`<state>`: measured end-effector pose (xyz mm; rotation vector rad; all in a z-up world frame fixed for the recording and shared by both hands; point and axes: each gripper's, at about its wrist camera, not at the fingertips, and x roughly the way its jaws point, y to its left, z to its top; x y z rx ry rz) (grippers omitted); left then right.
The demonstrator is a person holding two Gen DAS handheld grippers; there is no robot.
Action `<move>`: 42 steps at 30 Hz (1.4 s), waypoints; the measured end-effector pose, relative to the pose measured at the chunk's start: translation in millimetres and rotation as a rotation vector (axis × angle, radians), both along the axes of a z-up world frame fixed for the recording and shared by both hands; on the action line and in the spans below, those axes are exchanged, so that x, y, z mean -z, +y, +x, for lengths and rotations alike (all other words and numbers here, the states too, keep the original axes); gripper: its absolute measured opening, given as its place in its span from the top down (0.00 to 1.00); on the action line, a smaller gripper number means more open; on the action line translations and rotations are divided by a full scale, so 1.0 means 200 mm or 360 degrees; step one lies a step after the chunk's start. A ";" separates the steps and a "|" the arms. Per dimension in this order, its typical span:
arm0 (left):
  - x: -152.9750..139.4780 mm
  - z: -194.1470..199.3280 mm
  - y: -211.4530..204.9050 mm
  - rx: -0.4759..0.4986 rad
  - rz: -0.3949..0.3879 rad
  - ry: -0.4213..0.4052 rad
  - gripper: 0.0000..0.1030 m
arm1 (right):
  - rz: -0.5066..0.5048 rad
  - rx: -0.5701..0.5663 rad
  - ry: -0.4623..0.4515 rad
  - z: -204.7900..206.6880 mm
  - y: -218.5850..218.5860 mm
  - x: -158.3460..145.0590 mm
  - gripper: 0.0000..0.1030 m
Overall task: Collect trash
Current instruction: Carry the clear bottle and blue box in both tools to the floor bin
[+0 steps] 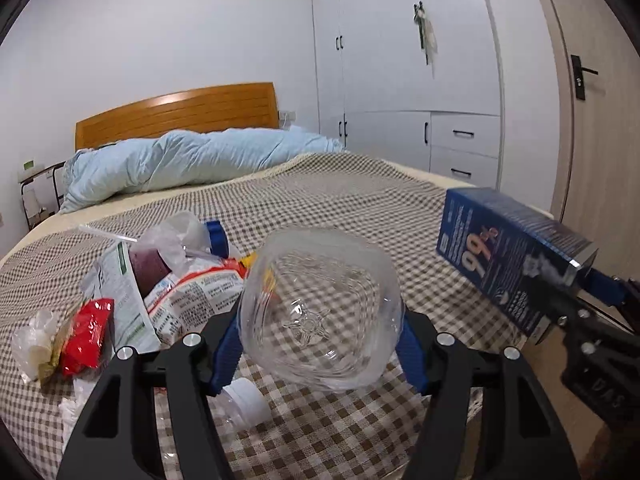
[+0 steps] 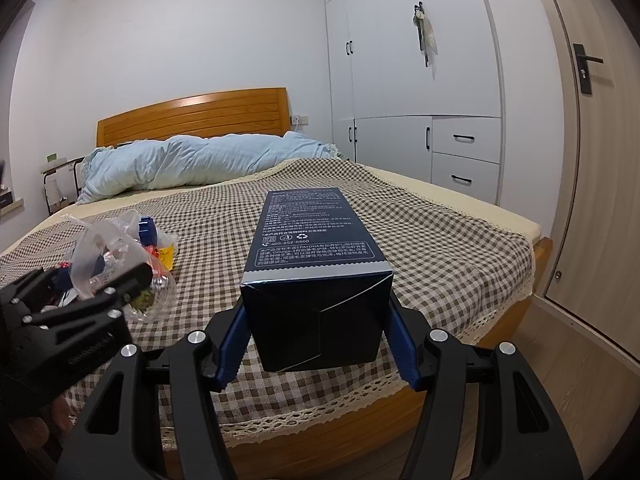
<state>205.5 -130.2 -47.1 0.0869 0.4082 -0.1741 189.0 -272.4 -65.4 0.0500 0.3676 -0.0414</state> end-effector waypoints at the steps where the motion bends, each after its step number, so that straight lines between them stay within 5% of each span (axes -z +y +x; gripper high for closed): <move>1: -0.01 -0.01 0.00 0.0006 -0.0007 -0.0009 0.39 | -0.0001 0.0000 0.0000 0.00 0.00 0.00 0.42; 13: -0.10 -0.14 0.02 0.0098 -0.0061 -0.0078 0.39 | -0.0026 -0.0032 -0.0066 -0.11 -0.02 -0.05 0.42; 42: -0.29 -0.63 0.18 0.0046 -0.0110 -0.0089 0.39 | -0.0090 -0.0178 -0.0164 -0.45 0.01 -0.19 0.42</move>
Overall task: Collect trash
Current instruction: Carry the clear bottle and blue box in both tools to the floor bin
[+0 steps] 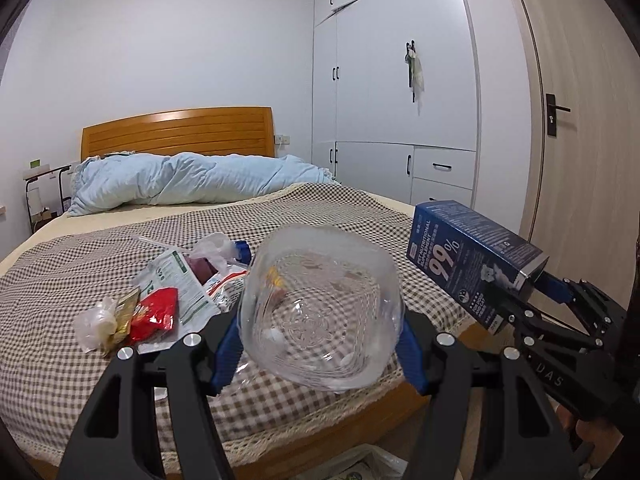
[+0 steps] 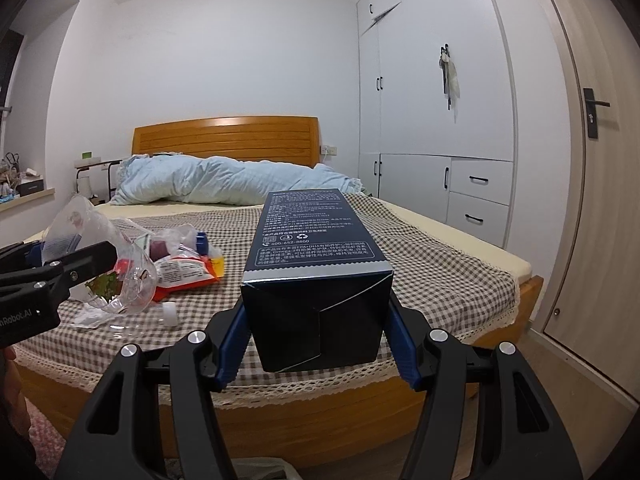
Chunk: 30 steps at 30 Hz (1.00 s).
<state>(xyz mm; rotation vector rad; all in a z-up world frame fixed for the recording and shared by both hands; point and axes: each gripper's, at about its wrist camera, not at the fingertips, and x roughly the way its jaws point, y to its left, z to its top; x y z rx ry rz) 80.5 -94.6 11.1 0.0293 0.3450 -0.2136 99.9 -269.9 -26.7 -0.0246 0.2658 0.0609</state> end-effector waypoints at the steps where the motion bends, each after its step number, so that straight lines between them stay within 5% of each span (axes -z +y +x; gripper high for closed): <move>1: 0.00 -0.02 0.01 0.0003 0.0002 0.0003 0.39 | 0.0004 -0.0005 0.0003 -0.01 0.00 0.00 0.42; 30: 0.00 -0.37 0.17 0.0065 -0.0047 0.0081 0.39 | 0.0053 -0.0117 0.0148 -0.40 -0.02 0.00 0.42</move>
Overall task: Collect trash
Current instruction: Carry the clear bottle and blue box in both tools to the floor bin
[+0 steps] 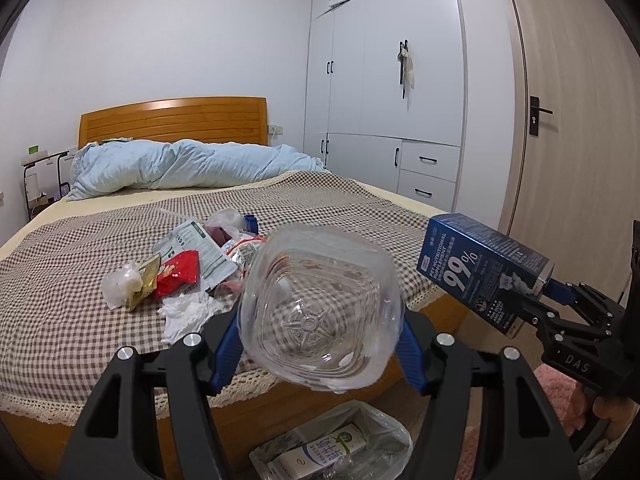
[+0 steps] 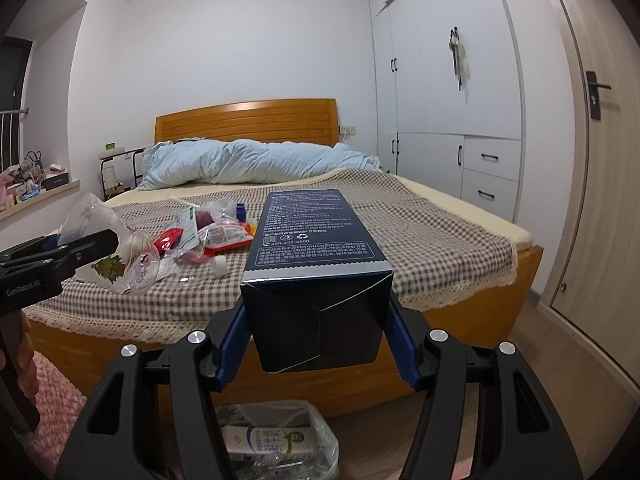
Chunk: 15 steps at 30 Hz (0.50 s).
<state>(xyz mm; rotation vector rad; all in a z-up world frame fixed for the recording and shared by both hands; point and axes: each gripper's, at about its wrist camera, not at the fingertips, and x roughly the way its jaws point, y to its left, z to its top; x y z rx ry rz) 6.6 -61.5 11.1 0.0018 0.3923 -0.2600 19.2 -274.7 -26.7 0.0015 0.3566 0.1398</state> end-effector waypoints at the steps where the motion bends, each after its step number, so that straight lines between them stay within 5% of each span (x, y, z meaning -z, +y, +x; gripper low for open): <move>1: 0.01 -0.01 0.00 0.0003 0.0000 0.0006 0.39 | -0.0001 -0.0005 0.0010 -0.01 0.00 0.01 0.42; 15: 0.14 -0.06 0.05 0.0024 0.0002 0.0102 0.39 | -0.0062 -0.0100 0.0147 -0.11 0.08 0.10 0.42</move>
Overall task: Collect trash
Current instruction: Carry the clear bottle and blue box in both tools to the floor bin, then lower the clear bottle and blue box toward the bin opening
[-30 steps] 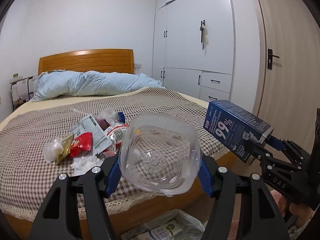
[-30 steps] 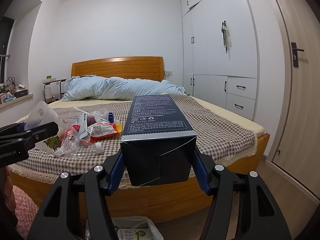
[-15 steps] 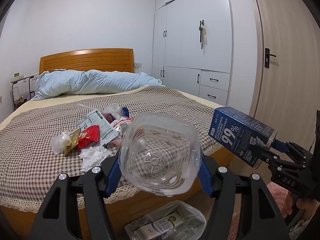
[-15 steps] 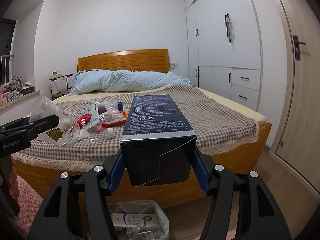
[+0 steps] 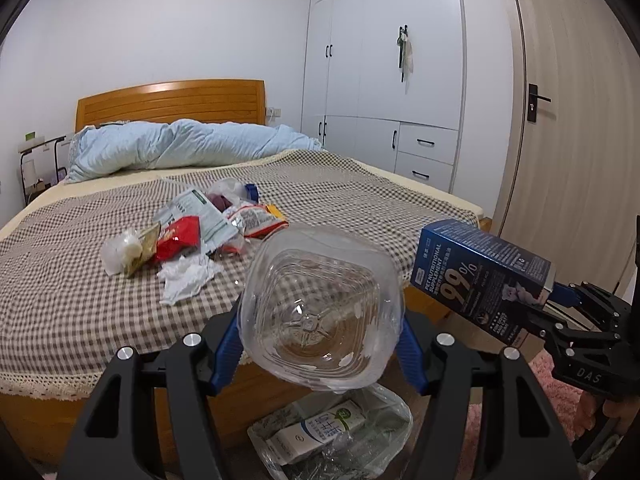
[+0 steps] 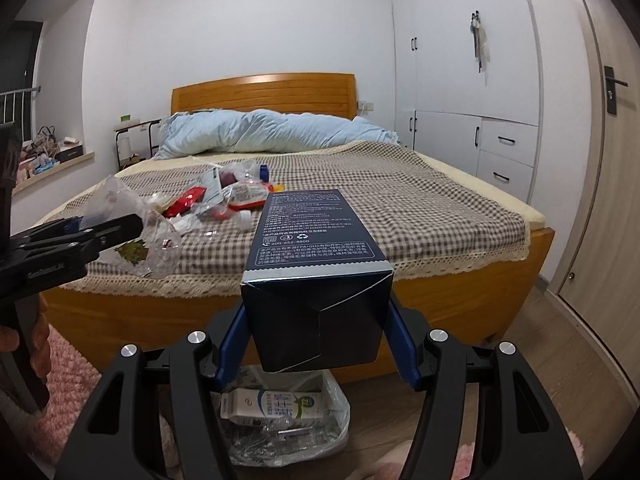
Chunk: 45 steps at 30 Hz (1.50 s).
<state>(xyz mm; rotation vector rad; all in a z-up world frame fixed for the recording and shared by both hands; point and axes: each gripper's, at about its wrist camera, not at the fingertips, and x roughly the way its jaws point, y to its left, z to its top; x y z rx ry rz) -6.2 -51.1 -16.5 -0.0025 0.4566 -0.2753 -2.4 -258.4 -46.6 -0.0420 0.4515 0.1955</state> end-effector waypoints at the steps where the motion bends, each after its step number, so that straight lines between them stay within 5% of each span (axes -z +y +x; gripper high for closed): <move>1: 0.01 0.00 0.00 0.0001 -0.0001 0.0006 0.39 | -0.0003 -0.0002 0.0009 0.00 0.00 0.00 0.42; 25: 0.20 -0.02 0.01 0.0011 0.0015 0.0163 0.39 | -0.0065 -0.0093 0.0189 -0.02 0.08 0.14 0.42; 45: 0.51 0.02 0.04 0.0042 -0.0005 0.0350 0.39 | -0.0030 -0.0205 0.0532 0.05 0.21 0.46 0.42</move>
